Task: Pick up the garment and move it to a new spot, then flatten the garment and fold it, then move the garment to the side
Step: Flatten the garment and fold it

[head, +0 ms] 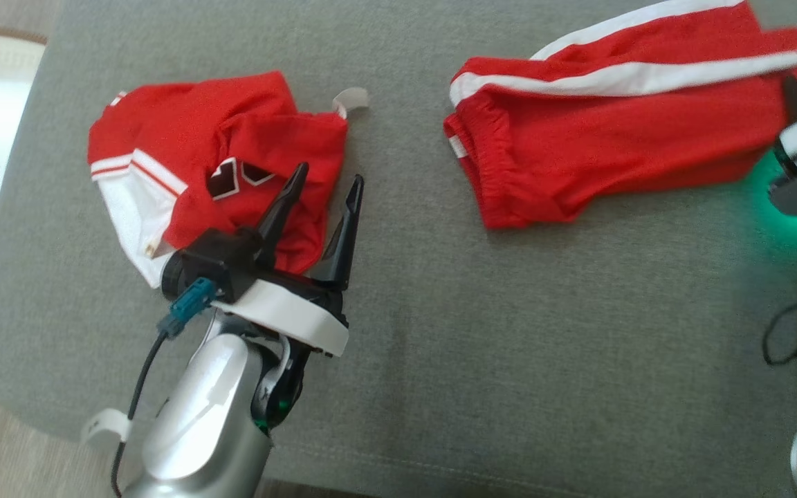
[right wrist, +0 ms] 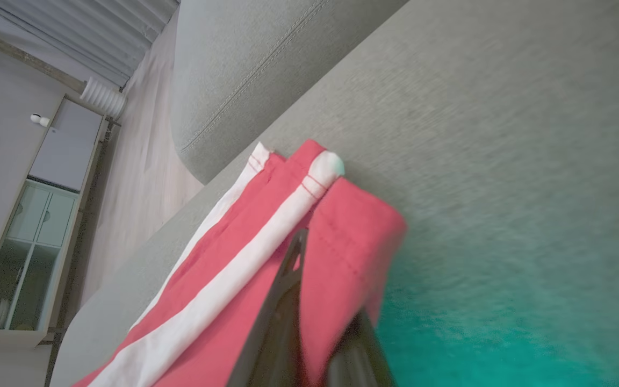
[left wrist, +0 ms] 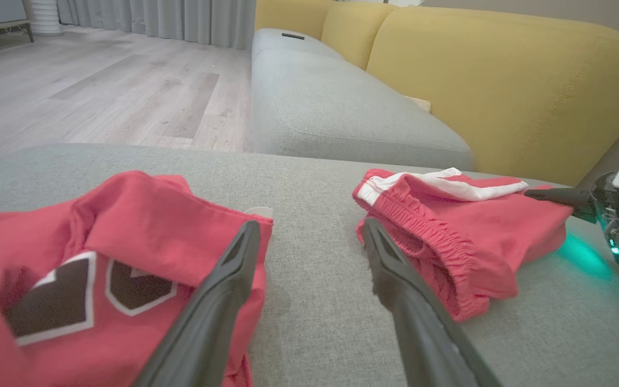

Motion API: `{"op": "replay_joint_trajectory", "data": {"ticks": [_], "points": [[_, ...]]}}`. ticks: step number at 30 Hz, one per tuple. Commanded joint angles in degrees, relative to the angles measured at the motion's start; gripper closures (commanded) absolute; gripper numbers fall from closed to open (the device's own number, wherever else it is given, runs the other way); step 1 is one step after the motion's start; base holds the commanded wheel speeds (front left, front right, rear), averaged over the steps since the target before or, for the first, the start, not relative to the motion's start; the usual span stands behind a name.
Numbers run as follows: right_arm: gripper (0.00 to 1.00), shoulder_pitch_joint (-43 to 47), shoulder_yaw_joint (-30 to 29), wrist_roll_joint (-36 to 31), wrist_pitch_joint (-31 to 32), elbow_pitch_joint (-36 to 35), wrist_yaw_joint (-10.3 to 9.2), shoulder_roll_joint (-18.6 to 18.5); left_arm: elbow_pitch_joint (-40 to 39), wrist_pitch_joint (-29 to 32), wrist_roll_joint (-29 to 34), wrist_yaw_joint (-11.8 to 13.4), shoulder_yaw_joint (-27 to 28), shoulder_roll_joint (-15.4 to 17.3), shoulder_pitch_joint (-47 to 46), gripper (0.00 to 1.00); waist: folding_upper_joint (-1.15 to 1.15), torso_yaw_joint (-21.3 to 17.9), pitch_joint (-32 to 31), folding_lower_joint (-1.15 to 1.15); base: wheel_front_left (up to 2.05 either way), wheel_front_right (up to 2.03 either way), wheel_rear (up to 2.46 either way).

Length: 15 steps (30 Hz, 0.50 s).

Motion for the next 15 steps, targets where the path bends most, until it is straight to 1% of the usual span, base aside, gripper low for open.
{"op": "replay_joint_trajectory", "data": {"ticks": [1,5,7,11,15], "points": [[1.0,1.17,0.85,1.1,-2.03,-1.97,-0.05,-1.27,-1.26,-0.7,0.03,0.0,2.6,0.56,-0.07,0.0,0.0,-1.51,-1.65,0.0,0.0,0.0,0.0],[1.0,4.01,0.11,1.98,-4.52,-1.66,-0.05,-2.49,-0.91,-0.7,0.13,-0.21,3.18,0.56,0.94,0.0,0.0,-3.11,-3.45,0.0,0.0,0.0,0.0],[1.0,5.14,-0.08,2.86,-5.25,-2.04,-0.05,-2.31,-0.78,-0.7,0.19,-0.28,3.54,0.56,1.48,0.0,0.0,-3.98,-4.32,0.0,0.0,0.0,0.0],[1.0,7.92,2.97,4.81,-4.85,-4.76,-0.05,-1.64,-0.54,-0.7,0.35,-0.56,4.11,0.56,2.42,0.0,0.0,-5.39,-5.36,0.0,0.0,0.0,0.0],[1.0,9.39,4.02,5.91,-5.35,-5.7,-0.05,-2.06,-0.14,-0.7,0.44,-0.84,4.14,0.56,2.67,0.0,0.0,-5.51,-6.04,0.0,0.0,0.0,0.0]]}}
